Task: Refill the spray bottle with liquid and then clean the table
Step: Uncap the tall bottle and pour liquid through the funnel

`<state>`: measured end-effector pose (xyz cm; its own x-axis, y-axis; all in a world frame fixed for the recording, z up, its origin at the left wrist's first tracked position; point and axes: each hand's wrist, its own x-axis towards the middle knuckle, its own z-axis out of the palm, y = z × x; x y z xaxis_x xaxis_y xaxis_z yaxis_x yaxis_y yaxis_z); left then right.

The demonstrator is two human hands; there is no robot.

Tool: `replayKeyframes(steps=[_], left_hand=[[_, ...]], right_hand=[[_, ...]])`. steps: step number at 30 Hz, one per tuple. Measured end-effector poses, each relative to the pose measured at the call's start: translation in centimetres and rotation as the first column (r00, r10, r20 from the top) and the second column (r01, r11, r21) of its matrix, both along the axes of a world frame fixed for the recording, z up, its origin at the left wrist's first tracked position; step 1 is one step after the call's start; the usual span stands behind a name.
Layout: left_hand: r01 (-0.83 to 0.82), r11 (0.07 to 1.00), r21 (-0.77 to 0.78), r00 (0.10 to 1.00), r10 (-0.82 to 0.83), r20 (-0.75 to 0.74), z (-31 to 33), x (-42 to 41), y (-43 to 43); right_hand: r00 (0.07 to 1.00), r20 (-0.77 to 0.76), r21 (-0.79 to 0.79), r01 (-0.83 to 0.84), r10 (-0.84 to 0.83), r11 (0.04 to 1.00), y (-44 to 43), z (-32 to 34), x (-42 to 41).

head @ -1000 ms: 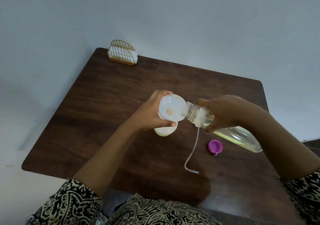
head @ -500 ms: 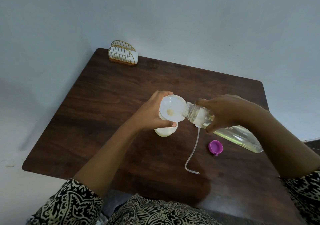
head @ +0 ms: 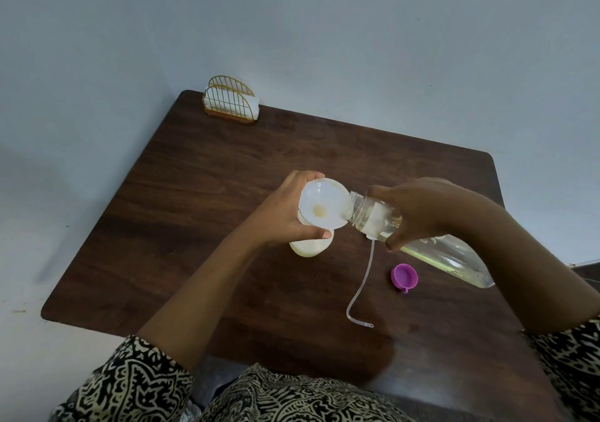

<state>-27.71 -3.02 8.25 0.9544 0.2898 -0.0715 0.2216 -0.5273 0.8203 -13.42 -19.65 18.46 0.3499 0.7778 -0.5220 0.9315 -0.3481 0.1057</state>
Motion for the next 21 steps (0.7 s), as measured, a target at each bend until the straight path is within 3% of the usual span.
replayKeyframes(steps=[21], left_hand=[[-0.002,1.0,-0.006,1.0,0.002,-0.009,0.15,-0.02,-0.07]], right_hand=[[1.0,0.012,0.007,-0.009,0.009,1.0,0.05,0.28,-0.19]])
